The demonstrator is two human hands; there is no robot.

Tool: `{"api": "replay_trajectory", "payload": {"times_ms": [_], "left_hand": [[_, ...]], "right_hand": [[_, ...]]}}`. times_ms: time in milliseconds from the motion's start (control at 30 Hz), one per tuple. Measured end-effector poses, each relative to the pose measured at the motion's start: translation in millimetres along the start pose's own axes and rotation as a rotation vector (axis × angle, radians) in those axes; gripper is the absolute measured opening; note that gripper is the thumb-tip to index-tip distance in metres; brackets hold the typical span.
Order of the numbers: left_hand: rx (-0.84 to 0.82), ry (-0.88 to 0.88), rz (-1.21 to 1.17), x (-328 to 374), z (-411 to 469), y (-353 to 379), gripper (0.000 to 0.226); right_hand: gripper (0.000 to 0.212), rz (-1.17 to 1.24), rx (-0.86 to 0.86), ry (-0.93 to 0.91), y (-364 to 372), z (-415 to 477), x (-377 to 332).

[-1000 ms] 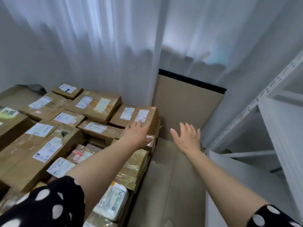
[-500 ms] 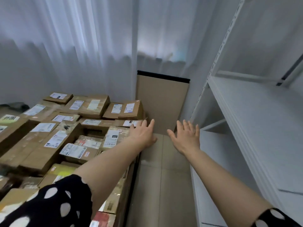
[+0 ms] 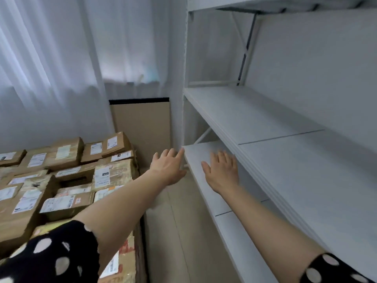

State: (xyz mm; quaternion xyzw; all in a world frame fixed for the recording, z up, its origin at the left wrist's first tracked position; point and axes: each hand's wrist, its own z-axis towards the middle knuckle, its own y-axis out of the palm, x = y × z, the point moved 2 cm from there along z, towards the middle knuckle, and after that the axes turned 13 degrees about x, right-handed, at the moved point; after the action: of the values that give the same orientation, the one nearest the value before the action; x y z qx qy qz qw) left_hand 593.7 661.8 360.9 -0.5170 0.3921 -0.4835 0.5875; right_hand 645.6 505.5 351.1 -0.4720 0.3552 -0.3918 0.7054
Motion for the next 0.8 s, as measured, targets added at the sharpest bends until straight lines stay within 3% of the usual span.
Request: {"api": "replay_trajectory", "payload": {"times_ms": [367,800], "left_hand": [[0.154,0.546,-0.160,102,-152,-57,0.072],[0.481,1.143,-0.500,297,-416,-218,0.062]], "right_hand": [[0.060,-0.250,0.153,0.461,-133,-230,16],[0.054,-0.559,0.514,0.862,-361,-537,58]]}}
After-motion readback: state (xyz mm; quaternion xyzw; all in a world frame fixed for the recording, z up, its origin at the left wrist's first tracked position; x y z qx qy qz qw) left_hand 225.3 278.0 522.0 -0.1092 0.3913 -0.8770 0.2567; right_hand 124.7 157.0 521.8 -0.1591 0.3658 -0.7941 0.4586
